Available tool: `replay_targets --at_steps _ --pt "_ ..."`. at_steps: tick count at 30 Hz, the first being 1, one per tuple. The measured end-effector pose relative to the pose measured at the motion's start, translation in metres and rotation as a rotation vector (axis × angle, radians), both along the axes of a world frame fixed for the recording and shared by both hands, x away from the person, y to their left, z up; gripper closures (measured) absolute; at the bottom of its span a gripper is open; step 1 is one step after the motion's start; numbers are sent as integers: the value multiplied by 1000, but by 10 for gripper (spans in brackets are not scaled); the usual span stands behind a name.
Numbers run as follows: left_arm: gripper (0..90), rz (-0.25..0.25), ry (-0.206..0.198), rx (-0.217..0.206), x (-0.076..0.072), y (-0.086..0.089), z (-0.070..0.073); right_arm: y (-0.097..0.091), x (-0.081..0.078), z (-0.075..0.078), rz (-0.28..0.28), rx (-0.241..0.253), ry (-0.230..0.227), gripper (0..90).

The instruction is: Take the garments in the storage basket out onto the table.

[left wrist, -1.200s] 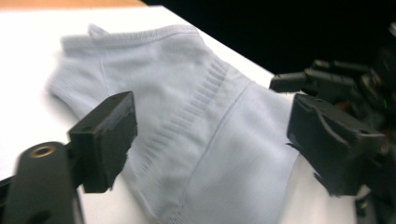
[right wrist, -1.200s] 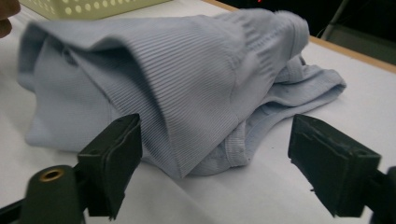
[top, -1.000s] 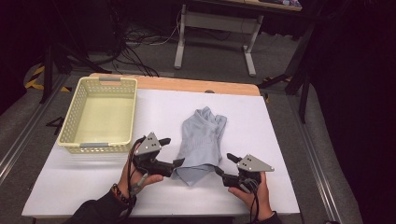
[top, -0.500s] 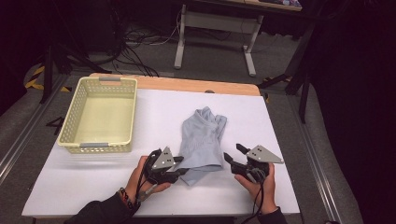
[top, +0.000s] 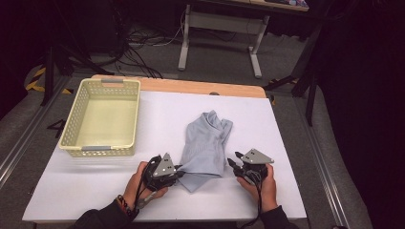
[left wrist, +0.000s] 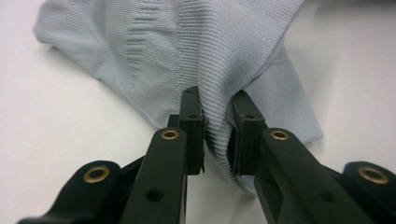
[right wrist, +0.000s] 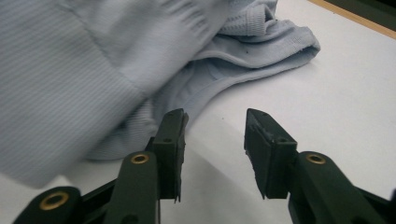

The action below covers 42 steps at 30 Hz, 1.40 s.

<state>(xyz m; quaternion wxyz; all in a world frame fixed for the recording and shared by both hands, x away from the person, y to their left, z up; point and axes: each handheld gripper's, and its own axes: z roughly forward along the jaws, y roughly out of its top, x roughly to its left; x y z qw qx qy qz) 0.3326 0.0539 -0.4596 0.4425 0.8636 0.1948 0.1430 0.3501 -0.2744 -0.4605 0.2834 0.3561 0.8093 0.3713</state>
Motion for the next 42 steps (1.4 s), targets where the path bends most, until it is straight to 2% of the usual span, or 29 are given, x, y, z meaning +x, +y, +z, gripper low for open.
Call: replay_targets --at_steps 5,7,9,11,15,16,17,19,22,24,25,27,28,30,32,33,34,36,37,38,39,40,41,42 --pt "763 64 -21 -20 -4 18 7 10 7 -5 51 -53 46 544" --pt "746 72 -21 -35 -4 21 8 12 7 -5 68 -42 52 528" --pt "735 82 -33 -66 -5 26 13 16 8 -4 100 -3 73 520" --pt "736 83 -38 -72 -6 27 15 17 7 -2 113 23 82 520" --pt "683 90 -64 -34 -11 23 15 20 8 -1 135 30 90 528" --pt "694 90 -64 -34 -11 23 15 20 8 -1 135 30 90 528" --pt "694 85 -78 -17 -12 21 14 22 7 0 141 16 82 527" --pt "739 81 -83 0 -13 19 14 25 3 2 152 -13 64 525" --pt "758 81 -72 1 -11 20 13 25 1 4 156 -14 59 516" --pt "748 88 -54 3 -7 21 10 22 -1 6 158 10 63 505" --pt "674 102 -38 -3 -4 22 8 20 -3 8 172 56 79 490" --pt "596 117 -27 -2 -2 21 7 20 -4 8 179 70 88 490" --pt "596 112 -8 -6 0 21 5 21 -6 9 190 75 93 488" --pt "614 98 -1 11 2 20 2 28 -10 8 228 45 104 467" --pt "648 84 4 15 2 19 1 31 -11 6 244 36 111 462" --pt "689 70 2 24 2 18 0 34 -12 5 254 25 114 454" --pt "752 51 -4 52 0 15 -2 37 -12 2 257 16 117 444" --pt "756 49 -3 61 -1 14 -3 38 -12 2 256 21 113 434" --pt "739 46 16 75 1 12 -5 39 -13 3 247 31 98 404" --pt "693 56 19 83 2 12 -7 39 -13 4 240 51 91 391" --pt "624 80 23 80 3 12 -9 39 -13 5 236 85 87 360" --pt "562 80 23 80 3 12 -9 39 -13 5 236 85 87 360" --pt "562 96 42 68 5 12 -10 39 -13 6 235 124 87 342" --pt "526 93 58 60 7 13 -10 39 -14 8 235 165 83 341"
